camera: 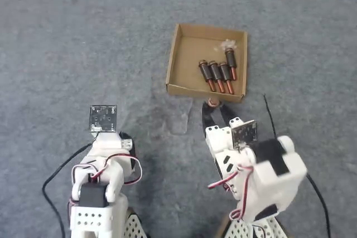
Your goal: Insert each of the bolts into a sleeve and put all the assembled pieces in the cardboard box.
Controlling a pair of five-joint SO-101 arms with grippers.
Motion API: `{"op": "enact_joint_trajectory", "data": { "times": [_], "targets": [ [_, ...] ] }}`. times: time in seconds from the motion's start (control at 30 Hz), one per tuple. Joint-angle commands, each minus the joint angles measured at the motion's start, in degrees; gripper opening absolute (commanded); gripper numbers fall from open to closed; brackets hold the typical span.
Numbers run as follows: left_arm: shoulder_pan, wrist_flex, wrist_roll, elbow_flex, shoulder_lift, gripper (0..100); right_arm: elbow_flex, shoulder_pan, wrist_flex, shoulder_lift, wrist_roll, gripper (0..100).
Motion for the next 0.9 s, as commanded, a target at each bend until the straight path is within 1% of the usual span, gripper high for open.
{"op": "enact_joint_trajectory", "data": {
  "times": [0.0,0.1,0.27,0.47,0.57,0.7,0.8,0.87],
  "targets": [
    [0.2,0.5,-0.2,-1.1,-1.2,1,1.8,0.8,6.5,-8.7,0.7,0.6],
    [0.2,0.5,-0.2,-1.1,-1.2,1,2.7,0.8,13.8,-14.5,0.9,0.6],
    [-0.1,0.5,-0.2,-1.1,-1.2,1,2.6,1.3,32.0,-25.5,1.0,0.6],
    [-0.2,0.5,-0.2,-1.1,-1.2,1,1.9,7.9,49.1,-42.8,1.0,0.6],
    [-0.2,0.5,-0.2,-1.1,-1.2,1,-0.1,9.8,62.3,-50.5,1.0,0.6],
    [-0.3,0.5,-0.2,-1.1,-1.2,1,-5.7,10.1,83.5,-58.2,1.0,0.6],
    [-0.3,0.5,-0.2,-1.1,-1.2,1,-12.9,10.1,99.1,-61.0,1.0,0.6],
    [-0.3,0.5,-0.2,-1.1,-1.2,1,-17.8,10.2,106.0,-61.0,1.0,0.6]
  ]
}}
